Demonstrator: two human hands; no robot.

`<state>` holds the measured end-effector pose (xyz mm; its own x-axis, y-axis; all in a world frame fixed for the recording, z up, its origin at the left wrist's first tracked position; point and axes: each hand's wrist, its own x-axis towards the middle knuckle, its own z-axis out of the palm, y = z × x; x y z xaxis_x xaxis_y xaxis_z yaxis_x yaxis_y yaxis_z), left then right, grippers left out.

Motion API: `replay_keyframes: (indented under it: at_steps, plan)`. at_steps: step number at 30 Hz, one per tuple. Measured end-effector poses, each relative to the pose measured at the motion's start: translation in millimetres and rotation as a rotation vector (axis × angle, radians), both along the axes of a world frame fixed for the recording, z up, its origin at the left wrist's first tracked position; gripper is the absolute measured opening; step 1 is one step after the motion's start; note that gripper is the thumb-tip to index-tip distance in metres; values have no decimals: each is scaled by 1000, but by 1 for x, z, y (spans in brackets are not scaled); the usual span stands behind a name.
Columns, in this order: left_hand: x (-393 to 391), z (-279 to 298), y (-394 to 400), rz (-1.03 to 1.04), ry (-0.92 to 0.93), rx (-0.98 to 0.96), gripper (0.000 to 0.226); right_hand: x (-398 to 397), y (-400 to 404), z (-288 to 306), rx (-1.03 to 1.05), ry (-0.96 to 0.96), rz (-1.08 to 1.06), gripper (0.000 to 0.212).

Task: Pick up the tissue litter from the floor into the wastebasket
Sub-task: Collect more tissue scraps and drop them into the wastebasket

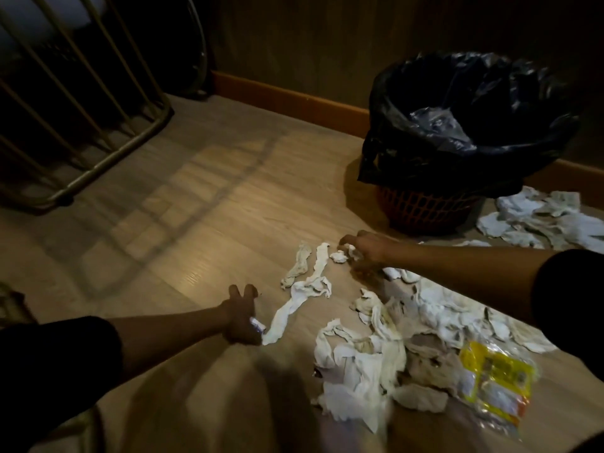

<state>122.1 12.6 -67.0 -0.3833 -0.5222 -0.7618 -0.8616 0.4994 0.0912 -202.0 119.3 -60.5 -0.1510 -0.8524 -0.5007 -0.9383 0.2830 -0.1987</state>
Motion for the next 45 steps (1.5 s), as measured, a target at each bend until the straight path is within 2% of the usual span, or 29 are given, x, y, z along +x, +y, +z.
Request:
replay_keyframes:
  at_steps: [3, 5, 8, 11, 15, 17, 20, 22, 24, 27, 30, 32, 33, 36, 40, 42, 45]
  plan:
    - [4, -10, -1, -9, 228, -32, 65, -4, 1, -8, -70, -5, 35, 34]
    - [0, -13, -10, -84, 303, -36, 39, -7, 2, -10, -98, -9, 40, 18]
    - [-21, -13, -19, -90, 430, -34, 31, -17, 4, -3, -118, -10, 16, 9]
    - [-51, -6, -23, -80, 573, -51, 41, -26, 10, 6, -171, 7, 37, 18]
    - [-91, -1, -19, -196, 601, -80, 71, -27, 26, 11, -145, 3, 102, 22]
    - [-106, -5, -14, -245, 629, -119, 69, -24, 36, 8, -122, -8, 134, 16]
    - [-119, -8, -5, -261, 705, -167, 62, -23, 51, 1, -101, -3, 197, 19]
    - [-125, -8, -3, -283, 732, -207, 69, -25, 57, -2, -103, -5, 202, 22]
    - [-129, -7, -4, -403, 620, -224, 93, -28, 58, -1, -146, -25, 161, 24]
    - [-128, -2, -9, -668, 330, -129, 120, -22, 59, 1, -200, -98, 163, 34]
    - [-124, -6, -12, -851, 187, -75, 126, -2, 65, -3, -89, -183, 248, 71]
    - [-118, -14, -14, -918, 226, -91, 120, 11, 73, -9, -29, -173, 372, 87]
    - [-115, -17, -14, -927, 294, -101, 114, 14, 78, -14, -20, -160, 449, 86]
    - [-111, -21, -10, -914, 474, -133, 92, 18, 93, -20, 2, -135, 552, 65]
    - [-112, -20, 0, -723, 547, -76, 64, 3, 93, -18, -97, -213, 451, 38]
    - [-116, -17, 3, -616, 572, -36, 43, -12, 88, -7, -186, -180, 343, 33]
    - [-122, -14, 12, -542, 635, -68, 30, -38, 82, 12, -296, -103, 165, 27]
